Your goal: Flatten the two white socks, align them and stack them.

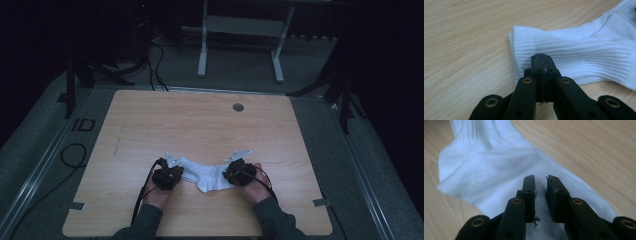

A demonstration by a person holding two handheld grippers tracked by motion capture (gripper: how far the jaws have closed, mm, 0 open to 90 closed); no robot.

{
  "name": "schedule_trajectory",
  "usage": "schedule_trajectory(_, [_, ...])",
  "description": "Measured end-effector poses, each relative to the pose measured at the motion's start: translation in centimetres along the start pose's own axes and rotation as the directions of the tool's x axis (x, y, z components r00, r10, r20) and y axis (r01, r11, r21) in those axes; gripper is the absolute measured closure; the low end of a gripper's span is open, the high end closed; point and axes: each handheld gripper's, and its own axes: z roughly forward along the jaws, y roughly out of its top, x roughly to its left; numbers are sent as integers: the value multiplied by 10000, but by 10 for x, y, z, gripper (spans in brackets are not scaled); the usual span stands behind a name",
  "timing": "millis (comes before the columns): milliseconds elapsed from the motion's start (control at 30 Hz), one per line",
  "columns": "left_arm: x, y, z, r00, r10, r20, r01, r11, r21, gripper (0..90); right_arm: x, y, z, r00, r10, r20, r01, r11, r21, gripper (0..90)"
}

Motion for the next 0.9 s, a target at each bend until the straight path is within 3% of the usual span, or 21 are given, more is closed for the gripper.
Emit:
schedule_trajectory(133, [1,0,0,10000,-40,36,40,10000,-16,895,-12,3,-13,9981,598,-121,-604,9965,-579,774])
schedule_trajectory(400, [0,0,0,10000,-31,-10,31,10000,-14,895,-39,1,-41,9914,1262,341,-1220,9868,-1064,768])
schedule_trajectory(533, [0,0,0,10000,-41,-15,41,10000,-17,895,-43,-5,-42,9900,1352,394,-1309,9867,-969,739])
schedule_trajectory(667, [0,0,0,10000,-35,-19,35,10000,-17,896,-42,-12,-34,9915,1157,593,-1129,9924,-485,712])
schedule_trajectory(800, [0,0,0,10000,-52,-6,52,10000,-19,895,-44,-16,-23,9917,1057,733,-1060,9944,-5,825])
schedule_trajectory(900, [0,0,0,10000,-69,3,69,10000,-22,895,-45,-18,-25,9908,1086,808,-1085,9941,-45,879])
